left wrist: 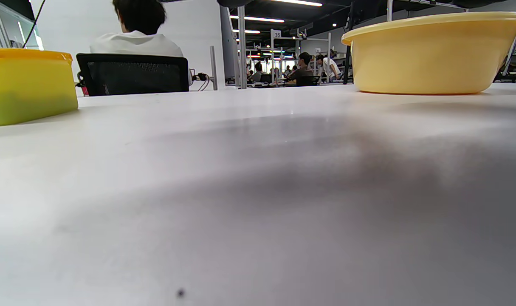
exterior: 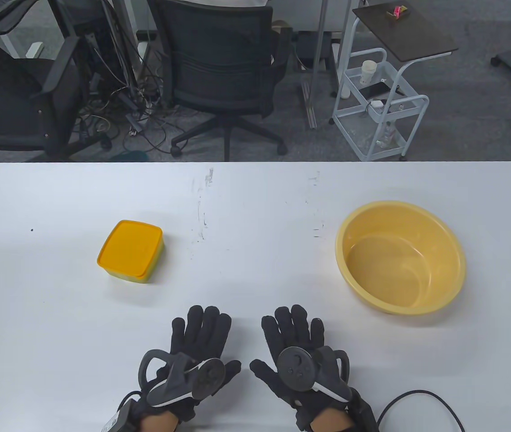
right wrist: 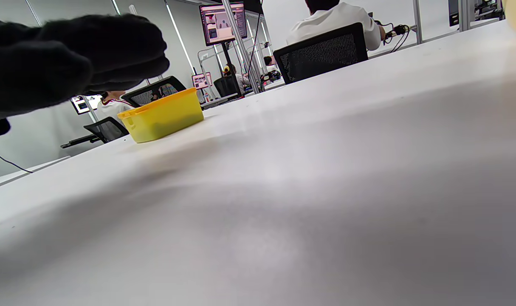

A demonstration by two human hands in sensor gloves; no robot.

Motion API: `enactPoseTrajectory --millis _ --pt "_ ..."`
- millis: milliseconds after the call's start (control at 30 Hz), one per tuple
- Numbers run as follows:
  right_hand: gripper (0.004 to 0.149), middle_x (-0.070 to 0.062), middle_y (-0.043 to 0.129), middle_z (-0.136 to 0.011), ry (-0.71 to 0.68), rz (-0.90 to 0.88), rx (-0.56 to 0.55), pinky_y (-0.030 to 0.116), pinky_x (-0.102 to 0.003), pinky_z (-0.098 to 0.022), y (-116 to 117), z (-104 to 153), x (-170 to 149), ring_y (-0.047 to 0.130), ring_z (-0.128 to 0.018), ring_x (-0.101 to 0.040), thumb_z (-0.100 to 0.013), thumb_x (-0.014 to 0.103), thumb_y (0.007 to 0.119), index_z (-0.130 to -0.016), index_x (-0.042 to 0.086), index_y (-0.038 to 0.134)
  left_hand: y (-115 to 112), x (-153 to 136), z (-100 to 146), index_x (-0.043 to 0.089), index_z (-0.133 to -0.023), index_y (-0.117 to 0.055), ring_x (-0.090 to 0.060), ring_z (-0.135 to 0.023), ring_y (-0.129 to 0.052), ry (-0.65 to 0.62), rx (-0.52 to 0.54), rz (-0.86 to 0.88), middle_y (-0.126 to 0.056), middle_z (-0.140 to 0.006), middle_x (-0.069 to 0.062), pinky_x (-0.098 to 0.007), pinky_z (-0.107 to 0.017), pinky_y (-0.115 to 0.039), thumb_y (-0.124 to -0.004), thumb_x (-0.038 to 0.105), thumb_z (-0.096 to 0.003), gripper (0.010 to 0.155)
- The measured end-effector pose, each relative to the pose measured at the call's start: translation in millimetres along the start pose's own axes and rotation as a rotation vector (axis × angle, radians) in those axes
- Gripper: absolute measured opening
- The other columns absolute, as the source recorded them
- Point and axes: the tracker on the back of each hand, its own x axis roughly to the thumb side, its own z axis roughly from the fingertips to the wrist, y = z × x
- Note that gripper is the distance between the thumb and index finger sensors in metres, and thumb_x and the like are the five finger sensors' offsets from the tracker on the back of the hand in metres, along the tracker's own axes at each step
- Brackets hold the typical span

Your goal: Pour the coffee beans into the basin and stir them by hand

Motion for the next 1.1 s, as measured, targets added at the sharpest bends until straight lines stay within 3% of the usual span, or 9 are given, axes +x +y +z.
enactPoseTrajectory --millis 300,467,567,633,733,833,933,1000,1100 --pt "0.083 -0.013 0.007 -0.11 -0.001 0.0 0.003 0.004 -0.065 -0.064 0 0 0 -0.004 -0.1 -0.042 -0.046 0.067 0.048 -0.107 0.02 0.018 -1 -2 -1 0.021 -0.113 -0.019 -0.052 -0.112 -0.037 0.004 -0.017 0.015 -0.028 -0.121 -0.018 -0.066 -0.077 -0.033 -0.048 0.072 -0.0502 0.086" --pt "0.081 -0.012 0.007 -0.11 -0.006 -0.028 -0.01 0.003 -0.065 -0.064 -1 1 -1 -0.004 -0.1 -0.041 -0.047 0.066 0.049 -0.107 0.021 0.02 -3 -1 -5 0.023 -0.115 -0.029 -0.051 -0.111 -0.044 0.013 -0.063 0.052 -0.041 -0.123 -0.012 -0.066 -0.076 -0.035 -0.048 0.073 -0.0501 0.083" --pt "0.081 -0.012 0.007 -0.11 0.002 -0.018 -0.008 0.003 -0.065 -0.064 -1 1 -2 -0.004 -0.1 -0.041 -0.047 0.066 0.049 -0.107 0.021 0.02 8 0 -6 0.022 -0.115 -0.034 -0.05 -0.11 -0.054 0.017 -0.063 0.099 -0.048 -0.12 -0.015 -0.065 -0.076 -0.038 -0.049 0.073 -0.0496 0.084" --pt "0.08 -0.013 0.007 -0.109 0.006 -0.033 0.0 0.002 -0.065 -0.064 -1 0 -3 -0.005 -0.1 -0.041 -0.047 0.065 0.049 -0.107 0.021 0.02 24 -7 -10 0.019 -0.113 -0.044 -0.049 -0.104 -0.065 0.096 -0.053 0.117 -0.058 -0.116 -0.018 -0.062 -0.076 -0.044 -0.054 0.064 -0.0523 0.076" --pt "0.079 -0.013 0.008 -0.11 0.001 -0.031 -0.013 0.003 -0.064 -0.064 -1 1 -1 -0.004 -0.099 -0.041 -0.047 0.064 0.049 -0.107 0.021 0.022 50 -28 -23 0.015 -0.112 -0.049 -0.051 -0.103 -0.066 0.2 -0.16 0.103 -0.06 -0.115 -0.02 -0.062 -0.076 -0.044 -0.056 0.061 -0.0524 0.075" --pt "0.079 -0.013 0.009 -0.11 -0.005 -0.029 -0.015 0.003 -0.064 -0.064 -2 0 0 -0.004 -0.099 -0.041 -0.047 0.064 0.049 -0.107 0.021 0.023 68 -73 -45 0.013 -0.113 -0.028 -0.054 -0.106 -0.056 0.307 -0.087 0.021 -0.039 -0.118 -0.024 -0.063 -0.077 -0.04 -0.056 0.069 -0.0494 0.09" --pt "0.078 -0.013 0.009 -0.11 0.003 -0.035 -0.006 0.003 -0.064 -0.064 -1 1 0 -0.004 -0.099 -0.041 -0.047 0.064 0.05 -0.107 0.02 0.023 70 -123 -63 0.009 -0.108 -0.005 -0.059 -0.108 -0.037 0.442 -0.118 0.041 -0.016 -0.116 -0.031 -0.066 -0.077 -0.032 -0.055 0.075 -0.0471 0.103" --pt "0.078 -0.013 0.009 -0.11 0.013 -0.031 -0.009 0.003 -0.064 -0.064 -1 0 -1 -0.004 -0.099 -0.041 -0.047 0.063 0.05 -0.107 0.021 0.025 63 -168 -75 0.007 -0.104 0.004 -0.063 -0.107 -0.027 0.559 -0.148 0.182 -0.005 -0.113 -0.035 -0.068 -0.076 -0.028 -0.056 0.078 -0.0447 0.11" --pt "0.078 -0.013 0.009 -0.11 0.021 -0.026 -0.01 0.002 -0.064 -0.064 -1 -1 -2 -0.005 -0.099 -0.041 -0.047 0.063 0.05 -0.108 0.02 0.026 52 -200 -83 0.007 -0.1 0.01 -0.067 -0.104 -0.015 0.641 -0.181 0.272 0.005 -0.108 -0.036 -0.07 -0.075 -0.023 -0.059 0.08 -0.0415 0.116"
